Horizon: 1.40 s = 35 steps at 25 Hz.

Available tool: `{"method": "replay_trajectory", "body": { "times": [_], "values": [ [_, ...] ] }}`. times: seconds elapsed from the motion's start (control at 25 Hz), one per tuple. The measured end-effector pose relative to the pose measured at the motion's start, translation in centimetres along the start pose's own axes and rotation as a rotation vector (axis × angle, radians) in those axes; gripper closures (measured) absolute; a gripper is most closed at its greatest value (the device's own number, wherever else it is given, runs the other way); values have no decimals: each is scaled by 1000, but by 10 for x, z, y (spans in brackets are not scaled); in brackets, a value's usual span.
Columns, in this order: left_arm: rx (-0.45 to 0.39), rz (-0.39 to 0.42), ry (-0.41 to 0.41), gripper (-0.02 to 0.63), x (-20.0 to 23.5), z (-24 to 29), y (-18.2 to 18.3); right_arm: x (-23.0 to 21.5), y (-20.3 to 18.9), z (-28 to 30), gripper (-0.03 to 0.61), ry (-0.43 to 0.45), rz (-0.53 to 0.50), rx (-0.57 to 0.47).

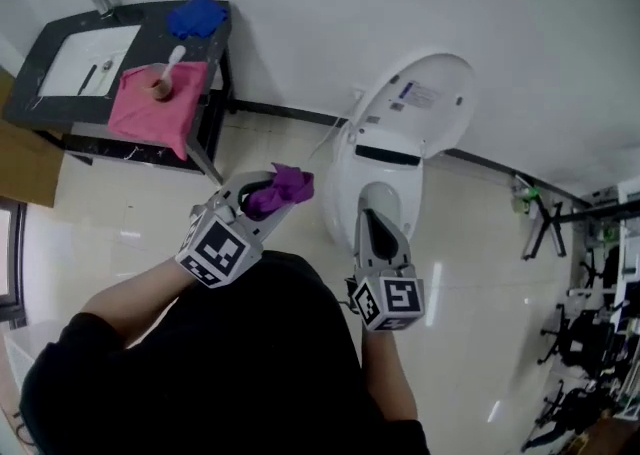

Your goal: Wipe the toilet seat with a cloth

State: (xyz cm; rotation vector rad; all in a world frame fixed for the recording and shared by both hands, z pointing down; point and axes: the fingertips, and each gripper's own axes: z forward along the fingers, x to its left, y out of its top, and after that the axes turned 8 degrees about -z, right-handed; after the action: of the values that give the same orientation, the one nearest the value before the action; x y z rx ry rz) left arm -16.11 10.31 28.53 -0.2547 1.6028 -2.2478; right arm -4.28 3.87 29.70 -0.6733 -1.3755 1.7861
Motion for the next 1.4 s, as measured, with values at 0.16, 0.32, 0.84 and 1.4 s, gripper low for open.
{"method": "replay_trajectory", "body": {
  "times": [0.16,0.32,0.84,1.4],
  "values": [
    [-1,-53,116,514,82,-72,-19,92,43,88,500,162,-57,-4],
    [-20,-121,280,514,151,-142,-31,175,74,168,454,335,-110,5],
    [-14,-225,532,514,239,-275,-94,313,109,337,407,524,-166,101],
    [-64,-254,549,514,255,-295,-97,310,107,303,479,433,-137,59]
  ]
}}
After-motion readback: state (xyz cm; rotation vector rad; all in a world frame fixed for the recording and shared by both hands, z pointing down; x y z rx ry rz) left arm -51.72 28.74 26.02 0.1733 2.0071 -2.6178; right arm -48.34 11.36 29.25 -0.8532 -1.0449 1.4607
